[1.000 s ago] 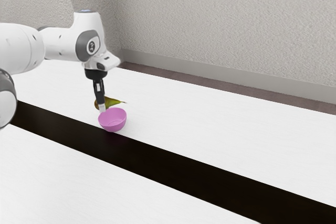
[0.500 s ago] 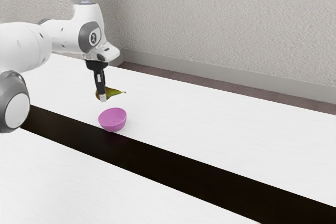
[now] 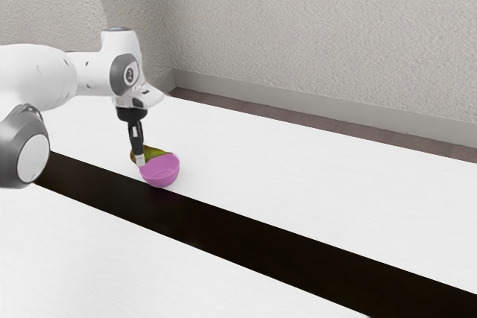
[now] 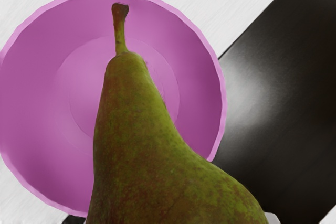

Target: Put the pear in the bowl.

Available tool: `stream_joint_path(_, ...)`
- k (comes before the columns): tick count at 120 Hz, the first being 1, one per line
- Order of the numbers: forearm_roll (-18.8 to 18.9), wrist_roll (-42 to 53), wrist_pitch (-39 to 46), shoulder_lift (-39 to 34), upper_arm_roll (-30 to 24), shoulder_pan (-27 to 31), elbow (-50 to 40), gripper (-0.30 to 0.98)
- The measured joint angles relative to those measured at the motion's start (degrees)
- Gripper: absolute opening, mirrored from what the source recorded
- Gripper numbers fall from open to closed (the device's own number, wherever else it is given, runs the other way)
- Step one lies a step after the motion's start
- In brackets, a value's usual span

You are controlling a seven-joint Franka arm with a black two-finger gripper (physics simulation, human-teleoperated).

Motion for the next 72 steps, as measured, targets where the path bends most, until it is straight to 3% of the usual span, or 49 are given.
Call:
stream_joint_path(4, -0.18, 0.13, 0.07, 0.08, 0.11, 0.04, 0.00, 0.16)
stream_joint_path(27, -1.09, 0.97, -0.42, 0.15, 0.17, 0.06, 0.06, 0.45)
stream_joint_path(46, -1.27, 1.53, -1.46, -1.03, 0.23, 0.02, 0.03, 0.58)
stream_joint_path(57, -0.21, 1.38, -4.98, -9.12, -0.95, -0.46, -0.38, 0.61)
stream_joint_path(72, 5.56, -3.72, -15.46, -28.03, -12.75, -1.54, -0.44, 0.65)
